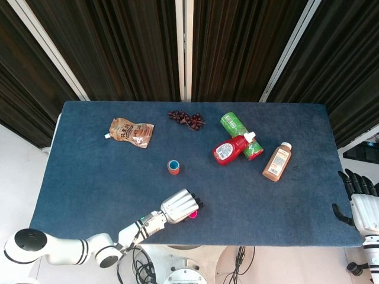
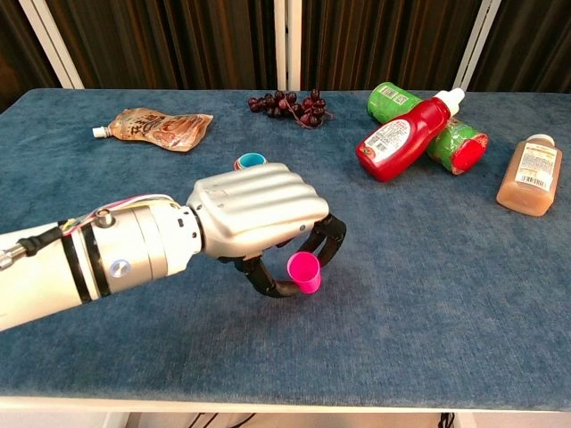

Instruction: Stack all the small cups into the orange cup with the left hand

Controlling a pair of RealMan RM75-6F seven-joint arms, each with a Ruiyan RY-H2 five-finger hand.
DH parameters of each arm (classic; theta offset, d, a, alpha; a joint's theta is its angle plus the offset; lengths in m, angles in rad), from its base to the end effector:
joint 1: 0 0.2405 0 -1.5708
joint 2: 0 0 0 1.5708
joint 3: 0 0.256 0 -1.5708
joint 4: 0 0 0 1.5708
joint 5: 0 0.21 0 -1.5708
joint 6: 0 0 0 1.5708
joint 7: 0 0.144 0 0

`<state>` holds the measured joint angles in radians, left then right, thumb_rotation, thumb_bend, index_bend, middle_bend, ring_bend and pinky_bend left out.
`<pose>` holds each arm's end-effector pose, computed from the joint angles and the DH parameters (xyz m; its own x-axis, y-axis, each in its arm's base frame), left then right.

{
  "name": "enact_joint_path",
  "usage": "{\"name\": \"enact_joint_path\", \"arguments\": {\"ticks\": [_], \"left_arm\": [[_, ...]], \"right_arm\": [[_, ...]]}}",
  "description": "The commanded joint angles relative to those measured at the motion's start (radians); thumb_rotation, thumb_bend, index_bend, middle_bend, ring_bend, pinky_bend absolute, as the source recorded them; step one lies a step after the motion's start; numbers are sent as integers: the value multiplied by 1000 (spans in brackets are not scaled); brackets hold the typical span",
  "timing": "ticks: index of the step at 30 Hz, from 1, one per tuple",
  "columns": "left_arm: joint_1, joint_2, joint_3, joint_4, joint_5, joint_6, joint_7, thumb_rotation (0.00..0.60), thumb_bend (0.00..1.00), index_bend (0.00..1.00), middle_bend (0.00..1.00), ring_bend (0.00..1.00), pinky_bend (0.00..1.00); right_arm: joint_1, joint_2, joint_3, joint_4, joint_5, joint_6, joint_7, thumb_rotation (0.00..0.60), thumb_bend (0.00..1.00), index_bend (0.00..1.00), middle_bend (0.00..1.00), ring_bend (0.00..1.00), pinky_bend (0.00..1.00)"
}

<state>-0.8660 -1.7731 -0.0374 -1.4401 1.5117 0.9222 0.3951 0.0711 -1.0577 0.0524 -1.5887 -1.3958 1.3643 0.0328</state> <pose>-0.0581 0.2620 -0.1033 0.6117 0.1349 0.7795 0.4963 -0.8328 -0.2453 -0.3431 -0.1760 0.1737 0.4187 -0.1152 0.9008 -0.8952 0.1145 0.4307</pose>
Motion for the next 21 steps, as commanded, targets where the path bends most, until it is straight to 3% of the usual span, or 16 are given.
{"name": "enact_joint_path", "arguments": {"ticks": [1, 9, 12, 21], "left_arm": [[7, 27, -37, -49, -46, -4, -36, 600, 272, 532, 541, 580, 716], [15, 137, -120, -149, -126, 24, -11, 600, 273, 532, 541, 580, 716], [22, 183, -165, -167, -210, 24, -10, 600, 272, 533, 541, 580, 719], [-7, 203, -234, -77, -432, -21, 14, 600, 274, 534, 541, 580, 720]], "right_arm": [[0, 2, 1, -2, 0, 2, 1, 600, 323, 0, 0, 0, 0], [-1, 5, 2, -5, -2, 3, 1, 600, 323, 0, 0, 0, 0], [-1, 4, 0, -9, -5, 5, -3, 600, 323, 0, 0, 0, 0], [0, 0, -1, -16, -6, 4, -19, 600, 323, 0, 0, 0, 0]]}}
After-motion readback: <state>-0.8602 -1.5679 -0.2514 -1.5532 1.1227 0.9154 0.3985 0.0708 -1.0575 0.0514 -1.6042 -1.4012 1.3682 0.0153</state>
